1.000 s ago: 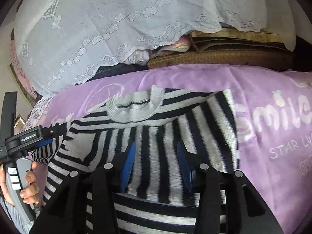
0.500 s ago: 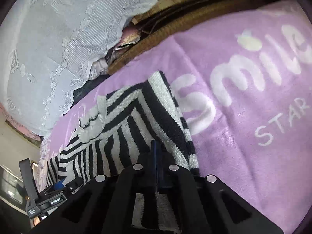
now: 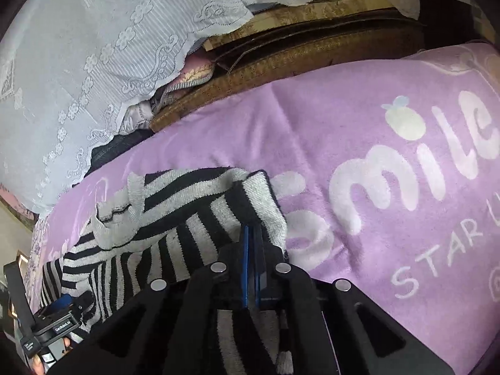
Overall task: Fold small clothes
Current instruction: 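Lay the cuff on the sweater body and open the right gripper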
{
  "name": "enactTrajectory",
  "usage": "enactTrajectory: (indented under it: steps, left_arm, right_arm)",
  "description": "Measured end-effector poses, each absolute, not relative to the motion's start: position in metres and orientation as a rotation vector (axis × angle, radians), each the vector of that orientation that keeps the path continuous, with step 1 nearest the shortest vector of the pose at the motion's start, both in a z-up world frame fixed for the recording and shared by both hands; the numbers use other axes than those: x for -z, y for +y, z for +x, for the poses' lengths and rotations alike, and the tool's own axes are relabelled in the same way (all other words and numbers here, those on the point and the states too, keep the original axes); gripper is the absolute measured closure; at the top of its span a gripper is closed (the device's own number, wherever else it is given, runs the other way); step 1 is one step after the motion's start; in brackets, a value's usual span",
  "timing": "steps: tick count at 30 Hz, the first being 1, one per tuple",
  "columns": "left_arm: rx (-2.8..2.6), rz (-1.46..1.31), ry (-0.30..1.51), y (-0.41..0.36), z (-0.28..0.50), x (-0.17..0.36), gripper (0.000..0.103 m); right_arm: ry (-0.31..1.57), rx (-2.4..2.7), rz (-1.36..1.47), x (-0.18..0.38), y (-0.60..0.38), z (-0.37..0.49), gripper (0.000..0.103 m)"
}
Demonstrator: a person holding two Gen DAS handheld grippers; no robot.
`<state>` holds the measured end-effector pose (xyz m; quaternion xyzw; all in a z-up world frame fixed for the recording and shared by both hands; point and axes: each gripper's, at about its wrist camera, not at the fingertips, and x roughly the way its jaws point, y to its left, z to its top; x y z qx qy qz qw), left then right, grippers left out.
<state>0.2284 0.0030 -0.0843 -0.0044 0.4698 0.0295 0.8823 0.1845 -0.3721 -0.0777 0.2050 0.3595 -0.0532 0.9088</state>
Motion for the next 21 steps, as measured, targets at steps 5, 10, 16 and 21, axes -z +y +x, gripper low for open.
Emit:
enactTrajectory:
  steps: [5, 10, 16, 21]
  left_arm:
    - [0.050, -0.020, 0.926, -0.007, 0.211, 0.060, 0.004]
    - [0.070, 0.038, 0.998, -0.023, 0.215, 0.094, 0.004]
    - [0.041, 0.001, 0.993, -0.009, 0.210, 0.081, 0.004]
    - [-0.040, -0.064, 0.995, 0.020, 0.208, 0.077, 0.004]
  right_arm:
    - [0.721, 0.025, 0.345, 0.064, -0.346, 0.140, 0.094]
    - [0.849, -0.014, 0.393, 0.099, -0.345, 0.125, 0.092]
    - [0.724, 0.026, 0.384, 0.075, -0.345, 0.091, 0.088]
    - [0.833, 0.099, 0.335, 0.096, -0.348, 0.104, 0.048]
